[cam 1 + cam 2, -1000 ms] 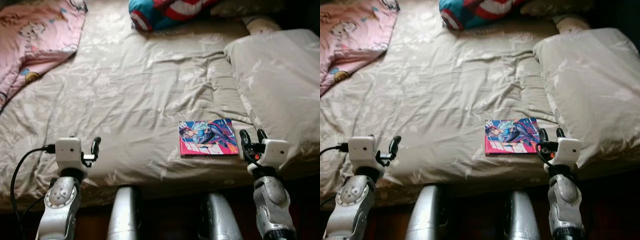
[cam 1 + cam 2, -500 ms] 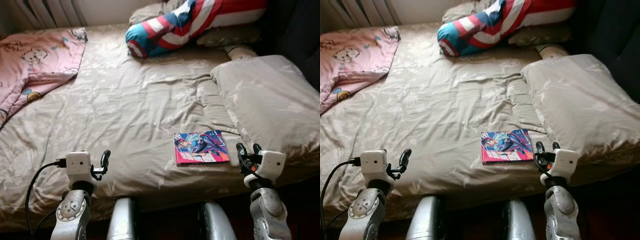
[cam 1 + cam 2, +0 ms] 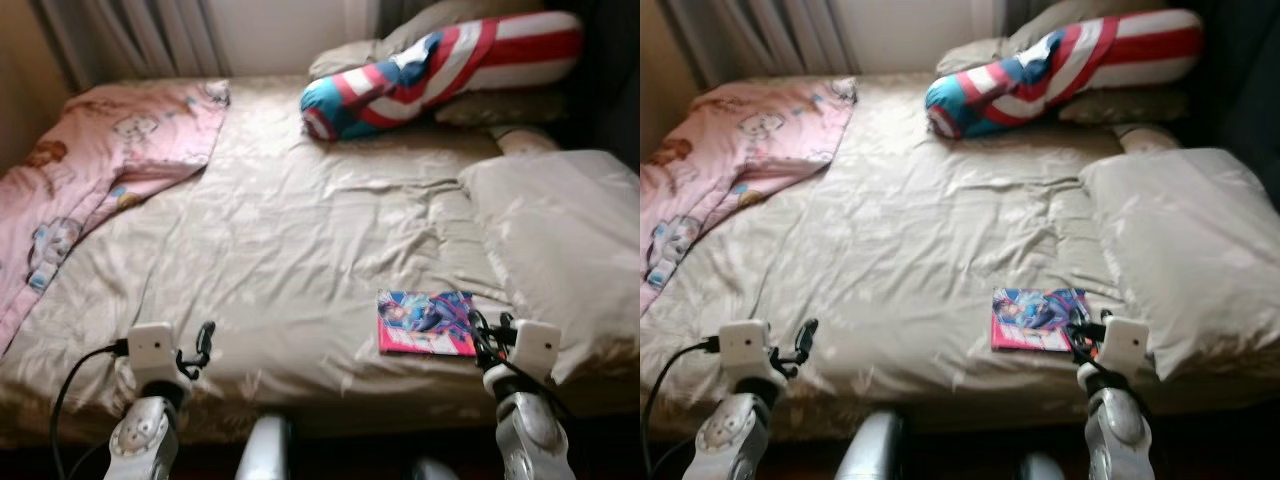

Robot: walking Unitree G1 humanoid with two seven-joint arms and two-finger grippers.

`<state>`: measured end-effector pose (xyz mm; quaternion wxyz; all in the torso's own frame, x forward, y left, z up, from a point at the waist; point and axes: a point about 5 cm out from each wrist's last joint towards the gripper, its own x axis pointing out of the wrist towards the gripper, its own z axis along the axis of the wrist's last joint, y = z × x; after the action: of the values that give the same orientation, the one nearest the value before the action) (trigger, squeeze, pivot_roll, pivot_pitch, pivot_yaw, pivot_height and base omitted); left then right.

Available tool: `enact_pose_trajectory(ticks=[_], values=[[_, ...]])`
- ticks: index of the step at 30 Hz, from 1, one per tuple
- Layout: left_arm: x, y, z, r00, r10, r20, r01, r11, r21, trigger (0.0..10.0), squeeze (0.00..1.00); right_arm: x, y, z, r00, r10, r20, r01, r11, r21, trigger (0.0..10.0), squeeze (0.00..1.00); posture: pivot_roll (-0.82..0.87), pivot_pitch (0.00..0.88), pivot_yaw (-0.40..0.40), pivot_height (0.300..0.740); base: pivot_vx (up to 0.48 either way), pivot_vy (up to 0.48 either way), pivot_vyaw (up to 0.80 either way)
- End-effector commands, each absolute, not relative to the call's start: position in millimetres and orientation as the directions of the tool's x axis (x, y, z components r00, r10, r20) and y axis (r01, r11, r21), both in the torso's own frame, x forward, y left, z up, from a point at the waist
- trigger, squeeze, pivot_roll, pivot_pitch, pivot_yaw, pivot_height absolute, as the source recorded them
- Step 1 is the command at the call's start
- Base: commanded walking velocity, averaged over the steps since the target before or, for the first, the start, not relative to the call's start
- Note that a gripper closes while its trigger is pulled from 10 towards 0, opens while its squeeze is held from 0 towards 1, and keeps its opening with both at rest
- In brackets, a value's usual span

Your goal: Clean up the room

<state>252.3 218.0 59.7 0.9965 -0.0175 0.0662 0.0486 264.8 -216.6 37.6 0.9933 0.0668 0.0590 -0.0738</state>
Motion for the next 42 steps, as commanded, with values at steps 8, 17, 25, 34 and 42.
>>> enact_pose_trajectory(ticks=[8,17,25,34,42], values=[[229,225,16,0.949,0.084,-0.303,-0.092,0.996,-0.013,10.0,0.0,254,-214,11,0.959,-0.144,-0.245,0.177,0.977,0.116,10.0,0.0,-0.05,0.097,0.035,0.74,0.0,0.0,0.0],[201,217,-46,0.813,0.008,-0.583,-0.028,0.999,-0.026,10.0,0.0,206,-215,-53,0.81,-0.162,-0.564,0.279,0.952,0.127,10.0,0.0,-0.05,0.081,0.034,0.74,0.0,0.0,0.0],[182,214,-72,0.692,0.023,-0.721,-0.062,0.998,-0.027,10.0,0.0,171,-208,-82,0.66,-0.141,-0.738,0.258,0.965,0.046,10.0,0.0,-0.06,0.059,0.042,0.74,0.0,0.0,0.0],[165,215,-84,0.612,0.043,-0.789,-0.066,0.998,0.004,10.0,0.0,163,-198,-88,0.639,-0.093,-0.763,0.197,0.979,0.046,10.0,0.0,-0.06,0.082,0.048,0.74,0.0,0.0,0.07],[151,223,-89,0.572,0.07,-0.817,-0.089,0.996,0.023,10.0,0.0,163,-195,-88,0.633,-0.088,-0.769,0.181,0.983,0.037,10.0,0.0,-0.06,0.088,0.047,0.74,0.0,0.0,0.8]])
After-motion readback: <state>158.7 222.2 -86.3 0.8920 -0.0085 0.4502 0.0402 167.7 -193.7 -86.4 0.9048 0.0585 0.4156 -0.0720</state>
